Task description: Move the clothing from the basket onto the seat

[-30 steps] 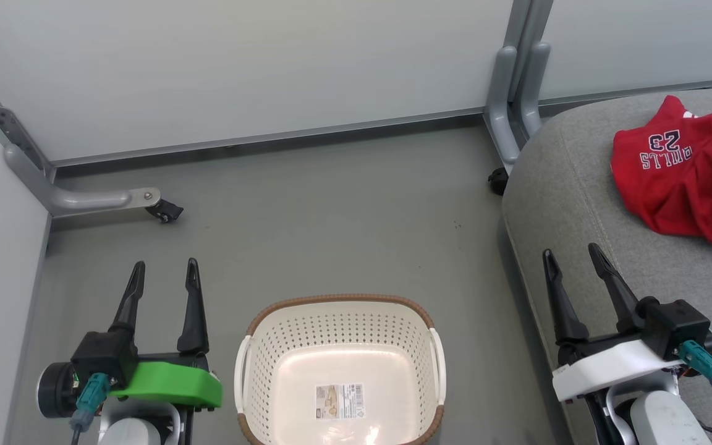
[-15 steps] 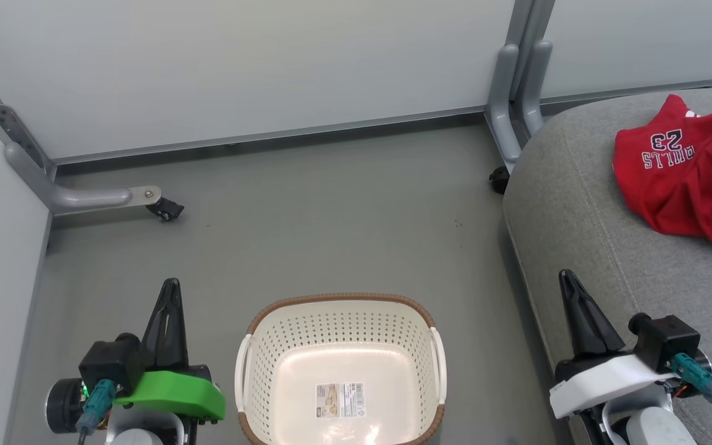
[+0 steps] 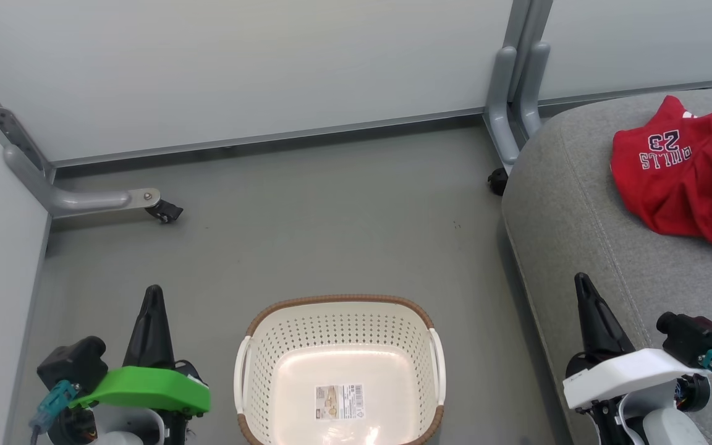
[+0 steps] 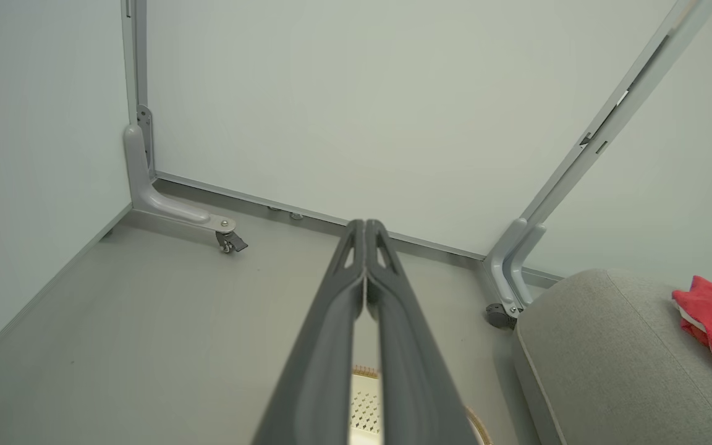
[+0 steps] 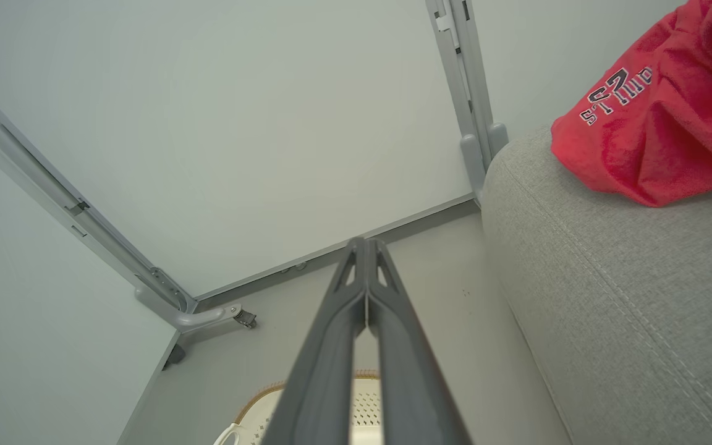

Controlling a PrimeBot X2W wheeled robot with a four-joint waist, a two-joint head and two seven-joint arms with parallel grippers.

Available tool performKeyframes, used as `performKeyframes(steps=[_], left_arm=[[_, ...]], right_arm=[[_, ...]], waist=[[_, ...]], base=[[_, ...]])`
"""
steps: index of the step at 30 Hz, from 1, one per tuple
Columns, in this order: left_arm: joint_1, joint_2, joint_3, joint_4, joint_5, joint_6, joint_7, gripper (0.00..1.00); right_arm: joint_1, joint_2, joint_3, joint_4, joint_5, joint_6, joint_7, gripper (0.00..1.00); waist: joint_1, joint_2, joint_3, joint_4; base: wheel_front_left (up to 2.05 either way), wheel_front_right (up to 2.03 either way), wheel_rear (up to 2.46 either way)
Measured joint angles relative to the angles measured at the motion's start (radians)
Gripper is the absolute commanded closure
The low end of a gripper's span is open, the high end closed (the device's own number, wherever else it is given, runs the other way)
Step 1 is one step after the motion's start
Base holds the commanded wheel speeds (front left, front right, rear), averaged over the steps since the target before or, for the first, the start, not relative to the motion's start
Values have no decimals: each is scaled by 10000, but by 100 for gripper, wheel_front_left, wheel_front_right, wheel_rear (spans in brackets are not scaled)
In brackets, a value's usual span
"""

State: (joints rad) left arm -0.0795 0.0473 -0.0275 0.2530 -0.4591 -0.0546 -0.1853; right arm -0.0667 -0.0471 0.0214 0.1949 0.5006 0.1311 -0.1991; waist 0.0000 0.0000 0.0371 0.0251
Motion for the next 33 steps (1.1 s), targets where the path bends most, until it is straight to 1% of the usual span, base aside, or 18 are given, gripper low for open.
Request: performKeyframes(steps=[13,33], left_arm=[[-2,0,261,-15,-2125,-161,527,100],[-19,0,587,-33,-4773,-324,1229,100]], right_arm=[[-29,-65,-151,79,2092,0,502,100],[-80,-111,-387,186,4715,0,1147,100]], waist=[[0,0,-40,-30],[0,0,-102,-76]], base=[[0,0,0],[0,0,0]])
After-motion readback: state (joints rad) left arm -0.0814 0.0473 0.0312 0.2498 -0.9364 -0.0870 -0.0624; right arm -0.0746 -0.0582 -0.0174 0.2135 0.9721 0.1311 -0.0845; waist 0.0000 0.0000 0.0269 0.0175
